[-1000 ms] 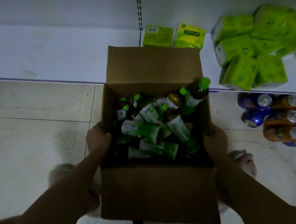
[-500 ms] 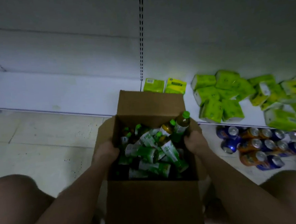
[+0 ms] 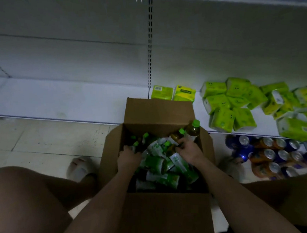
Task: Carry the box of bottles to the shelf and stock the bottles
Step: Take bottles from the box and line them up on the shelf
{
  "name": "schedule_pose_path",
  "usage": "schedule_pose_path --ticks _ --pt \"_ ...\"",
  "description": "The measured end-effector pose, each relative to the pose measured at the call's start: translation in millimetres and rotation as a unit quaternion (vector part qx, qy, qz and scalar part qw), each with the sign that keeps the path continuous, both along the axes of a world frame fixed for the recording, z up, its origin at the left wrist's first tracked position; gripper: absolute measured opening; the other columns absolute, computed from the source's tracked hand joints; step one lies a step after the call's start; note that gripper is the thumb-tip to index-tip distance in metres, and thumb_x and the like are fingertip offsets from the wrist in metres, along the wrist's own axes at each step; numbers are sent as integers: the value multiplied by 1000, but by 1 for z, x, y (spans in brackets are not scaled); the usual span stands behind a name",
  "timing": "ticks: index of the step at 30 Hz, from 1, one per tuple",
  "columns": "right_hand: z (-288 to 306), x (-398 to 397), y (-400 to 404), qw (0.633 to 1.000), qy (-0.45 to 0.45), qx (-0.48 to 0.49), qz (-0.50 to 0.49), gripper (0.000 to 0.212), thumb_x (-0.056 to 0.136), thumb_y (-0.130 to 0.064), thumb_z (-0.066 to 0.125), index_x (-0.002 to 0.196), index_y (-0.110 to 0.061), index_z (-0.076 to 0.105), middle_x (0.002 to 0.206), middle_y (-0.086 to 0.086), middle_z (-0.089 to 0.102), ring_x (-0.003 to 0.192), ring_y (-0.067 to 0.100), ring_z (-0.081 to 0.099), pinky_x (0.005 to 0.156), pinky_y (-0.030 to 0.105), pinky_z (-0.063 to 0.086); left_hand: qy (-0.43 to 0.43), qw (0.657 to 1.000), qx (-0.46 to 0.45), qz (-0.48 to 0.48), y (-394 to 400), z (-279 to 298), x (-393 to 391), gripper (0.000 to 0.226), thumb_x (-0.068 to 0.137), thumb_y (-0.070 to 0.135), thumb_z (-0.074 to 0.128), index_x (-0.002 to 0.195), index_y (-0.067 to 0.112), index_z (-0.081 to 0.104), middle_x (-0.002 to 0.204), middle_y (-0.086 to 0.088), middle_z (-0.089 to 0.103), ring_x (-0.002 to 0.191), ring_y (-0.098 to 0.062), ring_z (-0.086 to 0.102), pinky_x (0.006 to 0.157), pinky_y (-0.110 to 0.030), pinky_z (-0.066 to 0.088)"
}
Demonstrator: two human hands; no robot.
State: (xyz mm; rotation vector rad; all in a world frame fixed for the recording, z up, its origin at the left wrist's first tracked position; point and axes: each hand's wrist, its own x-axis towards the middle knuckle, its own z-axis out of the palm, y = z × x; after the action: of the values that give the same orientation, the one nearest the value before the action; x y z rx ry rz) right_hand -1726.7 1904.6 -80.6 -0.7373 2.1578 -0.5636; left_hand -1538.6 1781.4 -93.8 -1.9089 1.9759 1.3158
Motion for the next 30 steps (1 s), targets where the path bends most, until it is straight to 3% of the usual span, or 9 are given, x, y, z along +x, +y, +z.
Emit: schedule_pose_path --ticks 3,5,8,10,14,17,22,25,30 --pt "-35 -7 3 999 -29 19 -12 37 92 -26 61 125 -11 55 116 11 65 110 29 60 85 30 44 2 991 80 104 -3 -23 -14 69 92 36 54 146 7 24 142 -21 37 124 -39 45 90 -41 42" --pt "-60 -13 4 999 -38 22 -17 45 90 -29 64 130 -11 52 124 12 62 115 31 58 94 37 47 -5 979 123 161 -2 -38 -27 71 94 35 52 149 7 17 149 -21 28 129 -41 39 92 -42 40" --pt "-95 -23 6 998 -39 47 -16 68 85 -42 66 140 -12 42 137 16 53 122 37 53 100 48 46 -24 977 115 175 4 -62 -43 73 92 37 57 146 1 23 150 -24 29 135 -43 34 105 -45 34" --pt "-110 -22 8 997 -62 43 -26 75 82 -48 66 144 -14 38 140 15 51 124 35 53 101 49 46 -33 975 118 185 8 -75 -54 73 92 40 54 146 2 22 150 -23 25 136 -42 30 105 -45 34" --pt "-131 -18 11 993 -113 23 -41 74 87 -41 67 147 -16 32 144 9 49 127 31 51 102 41 44 -49 963 117 236 10 -89 -72 77 89 42 59 145 6 20 147 -21 24 133 -40 30 101 -48 39" --pt "-141 -13 16 992 -110 0 -56 71 86 -40 69 145 -20 34 144 9 50 128 31 51 104 46 44 -50 962 109 243 11 -97 -71 76 88 36 64 144 11 19 144 -23 30 131 -42 34 103 -53 41" --pt "-140 -13 19 988 -122 -43 -79 65 87 -40 69 143 -22 41 142 5 53 127 26 52 105 47 43 0 942 138 304 6 -97 -71 95 84 30 70 151 21 3 147 -25 29 132 -42 37 101 -50 40" --pt "-132 -11 22 985 -130 -61 -96 64 86 -38 71 141 -22 44 137 3 57 123 23 55 103 42 45 60 928 136 342 9 -88 -65 104 78 25 77 152 31 4 149 -23 29 133 -43 37 100 -53 40" --pt "-108 -10 25 978 -154 -74 -123 59 83 -27 75 136 -20 50 114 -2 63 112 21 62 88 32 48 114 949 100 275 20 -63 -45 110 73 19 82 152 34 7 149 -18 37 135 -41 38 104 -54 39"
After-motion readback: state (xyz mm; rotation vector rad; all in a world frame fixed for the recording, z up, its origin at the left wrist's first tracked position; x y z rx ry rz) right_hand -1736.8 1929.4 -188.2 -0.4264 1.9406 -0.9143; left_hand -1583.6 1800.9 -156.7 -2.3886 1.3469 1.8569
